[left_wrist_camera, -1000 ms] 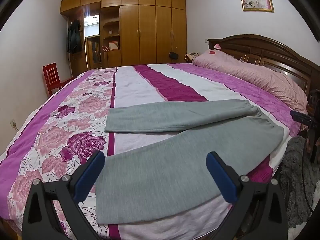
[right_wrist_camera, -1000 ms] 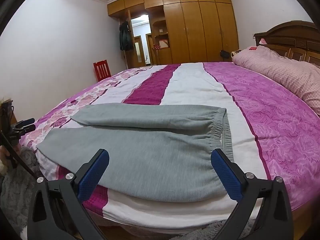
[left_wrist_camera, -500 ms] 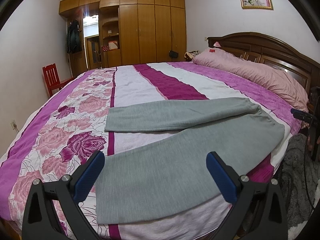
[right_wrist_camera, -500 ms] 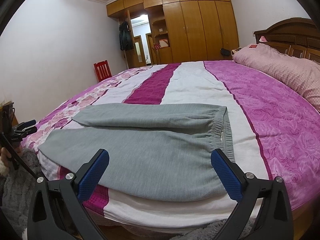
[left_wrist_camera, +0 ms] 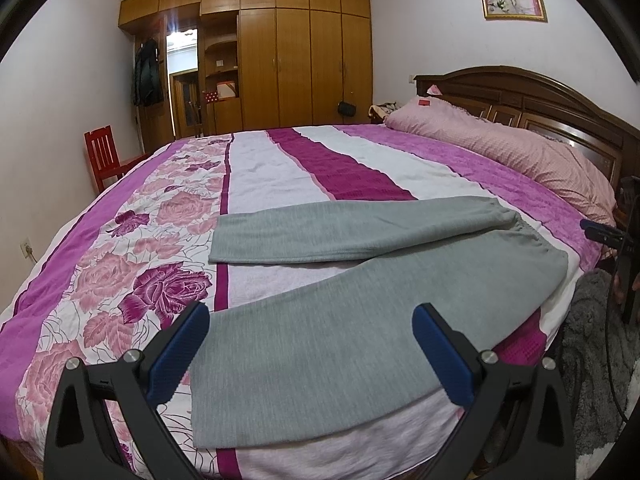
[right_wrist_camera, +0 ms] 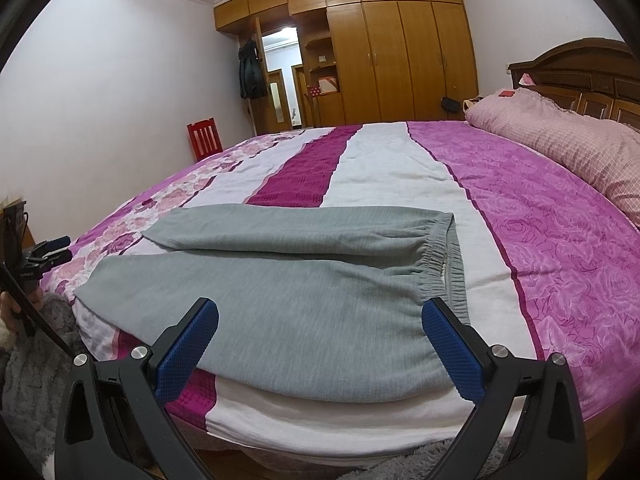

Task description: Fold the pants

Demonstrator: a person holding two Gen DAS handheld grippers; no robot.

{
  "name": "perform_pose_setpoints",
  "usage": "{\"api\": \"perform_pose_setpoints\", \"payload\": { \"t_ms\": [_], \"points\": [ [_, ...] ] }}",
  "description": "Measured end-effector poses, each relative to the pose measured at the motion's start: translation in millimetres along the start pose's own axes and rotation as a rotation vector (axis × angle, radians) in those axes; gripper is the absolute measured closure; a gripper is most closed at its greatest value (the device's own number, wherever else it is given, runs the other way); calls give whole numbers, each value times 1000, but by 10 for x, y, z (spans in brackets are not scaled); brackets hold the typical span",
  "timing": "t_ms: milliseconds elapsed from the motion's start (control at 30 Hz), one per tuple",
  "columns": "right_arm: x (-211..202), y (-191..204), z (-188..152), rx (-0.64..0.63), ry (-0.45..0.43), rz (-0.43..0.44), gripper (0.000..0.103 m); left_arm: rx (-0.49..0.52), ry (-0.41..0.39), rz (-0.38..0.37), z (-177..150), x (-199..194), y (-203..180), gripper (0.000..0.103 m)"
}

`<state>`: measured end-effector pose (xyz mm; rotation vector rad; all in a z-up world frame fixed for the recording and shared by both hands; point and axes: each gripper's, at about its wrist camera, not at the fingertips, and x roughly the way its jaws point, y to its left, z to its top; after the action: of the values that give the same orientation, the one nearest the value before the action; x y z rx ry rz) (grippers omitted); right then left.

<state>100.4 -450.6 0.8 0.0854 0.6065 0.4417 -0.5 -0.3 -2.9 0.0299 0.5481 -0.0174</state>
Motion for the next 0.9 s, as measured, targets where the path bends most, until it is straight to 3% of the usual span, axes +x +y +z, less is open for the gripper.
{"api": "perform_pose_setpoints", "payload": {
  "t_ms": [900],
  "points": [
    [5,-9,6,4,2,-2,0,7,1,2,8,-6,-15,0]
  ]
}}
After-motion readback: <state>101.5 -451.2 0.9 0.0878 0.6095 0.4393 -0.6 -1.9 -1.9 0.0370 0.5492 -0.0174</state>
